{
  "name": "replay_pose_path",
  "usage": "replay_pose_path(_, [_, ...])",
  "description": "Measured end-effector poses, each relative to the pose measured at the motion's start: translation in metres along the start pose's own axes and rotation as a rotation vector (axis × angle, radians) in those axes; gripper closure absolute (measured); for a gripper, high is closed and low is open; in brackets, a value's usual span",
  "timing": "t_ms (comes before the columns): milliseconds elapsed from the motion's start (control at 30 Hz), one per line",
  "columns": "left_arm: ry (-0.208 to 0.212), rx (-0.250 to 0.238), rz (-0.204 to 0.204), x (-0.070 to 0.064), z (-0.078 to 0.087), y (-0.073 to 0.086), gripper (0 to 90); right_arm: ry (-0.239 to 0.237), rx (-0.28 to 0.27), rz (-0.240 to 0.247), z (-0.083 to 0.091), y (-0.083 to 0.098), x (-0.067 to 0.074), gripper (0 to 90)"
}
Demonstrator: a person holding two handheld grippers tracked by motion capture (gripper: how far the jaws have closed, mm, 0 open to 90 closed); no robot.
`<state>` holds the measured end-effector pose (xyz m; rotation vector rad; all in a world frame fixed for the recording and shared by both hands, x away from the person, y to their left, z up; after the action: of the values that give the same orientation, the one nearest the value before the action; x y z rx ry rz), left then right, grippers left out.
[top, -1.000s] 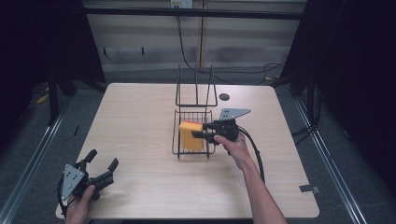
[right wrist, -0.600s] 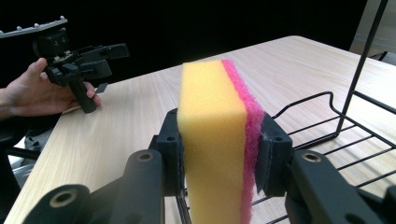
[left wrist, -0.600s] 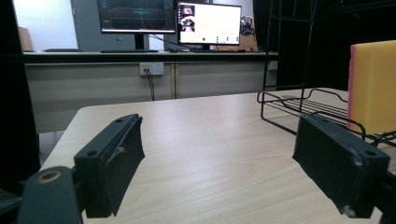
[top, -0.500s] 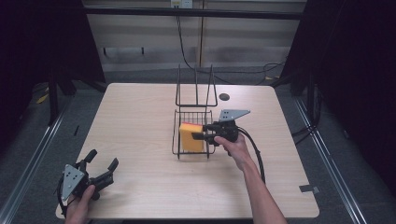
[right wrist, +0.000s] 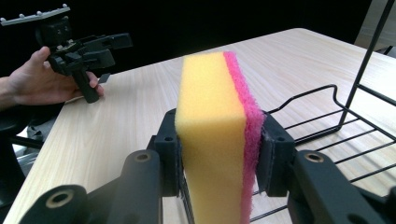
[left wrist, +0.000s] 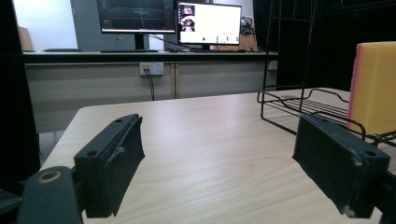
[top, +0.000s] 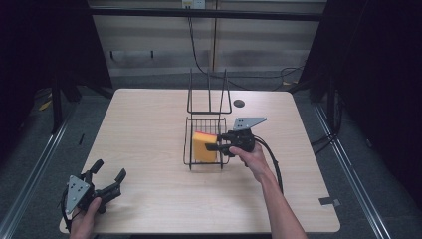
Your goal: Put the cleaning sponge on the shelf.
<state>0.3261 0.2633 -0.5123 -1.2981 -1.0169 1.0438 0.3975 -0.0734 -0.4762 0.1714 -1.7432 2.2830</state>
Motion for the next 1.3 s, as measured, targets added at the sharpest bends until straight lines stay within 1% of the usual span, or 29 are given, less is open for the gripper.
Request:
replay_pose_path(167, [0.0, 0.0, 0.0, 0.0, 0.0, 0.0, 15.6, -0.006, -0.001, -0.002, 0.0, 0.001, 0.0, 58.1])
replay_pose_path(267, [0.0, 0.0, 0.0, 0.0, 0.0, 0.0, 15.6, -0.003, 0.005, -0.006, 0.0, 0.001, 0.0, 54.6])
replay_pose_path(300, [0.0, 0.0, 0.0, 0.0, 0.0, 0.0, 15.6, 0.005, 0.01, -0.001, -0.001, 0.001, 0.0, 52.4])
replay_pose_path(433, [0.0, 0.0, 0.0, 0.0, 0.0, 0.0, 15.6, 0.013, 0.014, -0.002, -0.002, 0.001, 0.0, 48.9])
replay_pose_path(567, [0.0, 0.0, 0.0, 0.0, 0.0, 0.0, 15.6, 0.017, 0.01, -0.004, -0.002, 0.001, 0.0, 47.1])
replay_pose_path(733, [0.0, 0.0, 0.0, 0.0, 0.0, 0.0, 15.6, 0.031, -0.003, -0.007, -0.001, -0.001, 0.0, 41.1])
replay_pose_path(767, [0.0, 0.0, 0.0, 0.0, 0.0, 0.0, 15.6, 0.034, -0.006, -0.008, -0.001, -0.002, 0.0, 38.7])
replay_pose_path(800, [0.0, 0.0, 0.0, 0.0, 0.0, 0.0, 15.6, 0.044, -0.006, -0.01, 0.0, -0.002, 0.0, 35.8])
replay_pose_path(833, [0.0, 0.0, 0.0, 0.0, 0.0, 0.0, 15.6, 0.046, -0.008, -0.011, 0.0, -0.002, 0.0, 34.3])
replay_pose_path(967, [0.0, 0.0, 0.0, 0.0, 0.0, 0.0, 15.6, 0.065, -0.018, -0.024, 0.0, -0.004, 0.0, 23.8])
replay_pose_path(1067, [0.0, 0.0, 0.0, 0.0, 0.0, 0.0, 15.6, 0.087, -0.02, -0.024, 0.002, -0.005, 0.001, 17.4])
replay_pose_path(1133, [0.0, 0.0, 0.0, 0.0, 0.0, 0.0, 15.6, 0.094, -0.03, -0.026, 0.004, -0.008, 0.002, 15.4])
replay_pose_path(1200, [0.0, 0.0, 0.0, 0.0, 0.0, 0.0, 15.6, 0.113, -0.042, -0.02, 0.007, -0.01, 0.003, 13.4])
replay_pose_path(1267, [0.0, 0.0, 0.0, 0.0, 0.0, 0.0, 15.6, 0.121, -0.051, -0.018, 0.01, -0.012, 0.005, 13.3])
replay_pose_path(1300, [0.0, 0.0, 0.0, 0.0, 0.0, 0.0, 15.6, 0.135, -0.054, -0.018, 0.014, -0.013, 0.007, 13.3])
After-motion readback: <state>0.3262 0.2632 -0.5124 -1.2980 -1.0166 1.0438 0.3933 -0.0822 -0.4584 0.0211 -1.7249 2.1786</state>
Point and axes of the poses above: each handheld gripper's, and its own axes: z roughly backward along the jaws, y roughly out of its underside, x roughly to its left, the point moved 9 cm from there along -z, roughly forward along the jaws, and after that the axes turned 13 degrees about -y, right-handed, at the moved point
